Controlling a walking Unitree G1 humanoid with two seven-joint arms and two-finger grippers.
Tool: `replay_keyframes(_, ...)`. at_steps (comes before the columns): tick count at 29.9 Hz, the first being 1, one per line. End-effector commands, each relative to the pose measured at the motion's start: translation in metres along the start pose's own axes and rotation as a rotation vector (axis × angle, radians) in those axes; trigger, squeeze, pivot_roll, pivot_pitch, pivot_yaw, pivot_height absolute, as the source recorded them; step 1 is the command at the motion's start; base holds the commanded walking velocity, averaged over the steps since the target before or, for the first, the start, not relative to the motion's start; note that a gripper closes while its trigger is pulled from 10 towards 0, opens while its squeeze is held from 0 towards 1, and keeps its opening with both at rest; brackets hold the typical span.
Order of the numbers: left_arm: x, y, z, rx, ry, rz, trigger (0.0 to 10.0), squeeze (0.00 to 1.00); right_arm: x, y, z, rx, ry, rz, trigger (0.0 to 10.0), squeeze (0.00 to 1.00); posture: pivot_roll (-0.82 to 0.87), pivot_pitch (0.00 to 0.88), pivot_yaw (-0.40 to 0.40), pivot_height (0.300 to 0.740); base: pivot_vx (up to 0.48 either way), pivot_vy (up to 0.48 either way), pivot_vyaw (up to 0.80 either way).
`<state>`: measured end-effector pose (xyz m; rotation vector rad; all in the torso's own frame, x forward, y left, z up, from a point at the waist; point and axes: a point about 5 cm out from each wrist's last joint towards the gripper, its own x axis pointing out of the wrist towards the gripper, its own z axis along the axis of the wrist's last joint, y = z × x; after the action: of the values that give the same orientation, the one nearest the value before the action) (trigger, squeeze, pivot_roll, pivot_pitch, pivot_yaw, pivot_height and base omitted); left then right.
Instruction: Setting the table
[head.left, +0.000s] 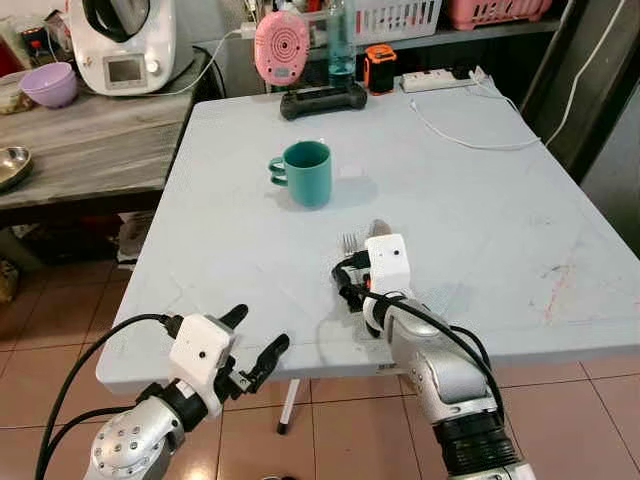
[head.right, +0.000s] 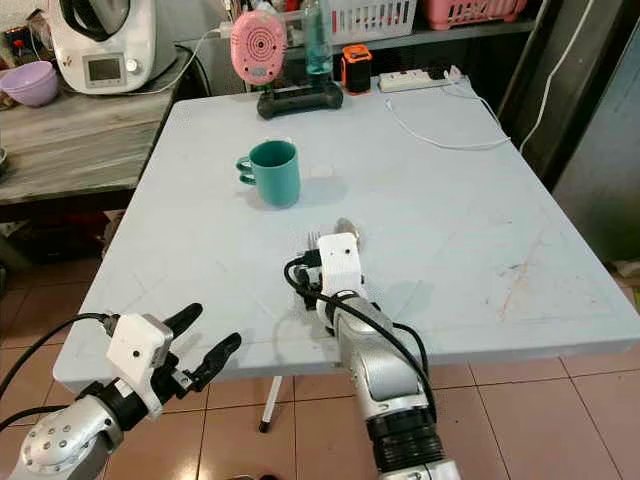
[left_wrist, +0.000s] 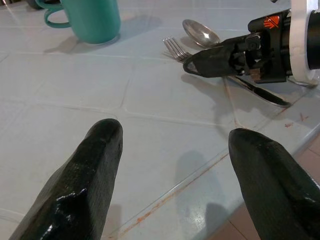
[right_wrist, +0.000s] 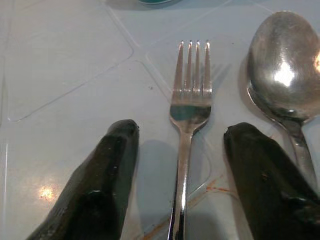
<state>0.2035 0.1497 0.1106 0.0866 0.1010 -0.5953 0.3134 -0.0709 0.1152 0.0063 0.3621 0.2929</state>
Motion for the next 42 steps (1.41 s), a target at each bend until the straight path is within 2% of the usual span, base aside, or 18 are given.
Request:
replay_keyframes(1,-0.001,0.001,-0.001,0.004,0.003,-0.012,10.0,0.0,-0.002,-0.006,-0.018,0.014,0.107,-0.042,0.0,0.0,-0.05,0.109,0.106,0.74,0.0,0.0,0.0)
replay_keyframes(8,0.0,0.001,-0.001,0.004,-0.003,-0.021,10.0,0.0,-0.004,0.0,-0.02,-0.005,0.133,0.01,0.0,0.0,-0.06,0.107,0.106,0.74,0.0,0.0,0.0)
replay_keyframes(19,0.003,-0.001,0.002,0.004,-0.011,-0.027,10.0,0.0,-0.009,-0.008,-0.027,-0.078,0.163,0.025,0.0,0.0,-0.07,0.104,0.104,0.74,0.0,0.0,0.0)
replay_keyframes(31,0.005,-0.002,0.004,0.001,-0.02,-0.037,10.0,0.0,0.001,-0.009,-0.03,-0.233,0.131,0.151,0.0,0.0,-0.06,0.106,0.103,0.74,0.0,0.0,0.0)
replay_keyframes(35,0.005,-0.003,0.004,0.001,-0.019,-0.038,10.0,0.0,0.008,-0.002,-0.026,-0.306,0.105,0.209,0.0,0.0,-0.05,0.106,0.1,0.74,0.0,0.0,0.0)
replay_keyframes(37,0.005,-0.003,0.003,-0.001,-0.017,-0.037,10.0,0.0,0.013,0.009,-0.022,-0.352,0.07,0.27,0.0,0.0,-0.05,0.105,0.097,0.74,0.0,0.0,0.0)
replay_keyframes(42,0.005,-0.003,0.001,-0.003,-0.016,-0.031,10.0,0.0,0.017,0.019,-0.015,-0.388,0.009,0.311,0.0,0.0,-0.05,0.102,0.093,0.74,0.0,0.0,0.0)
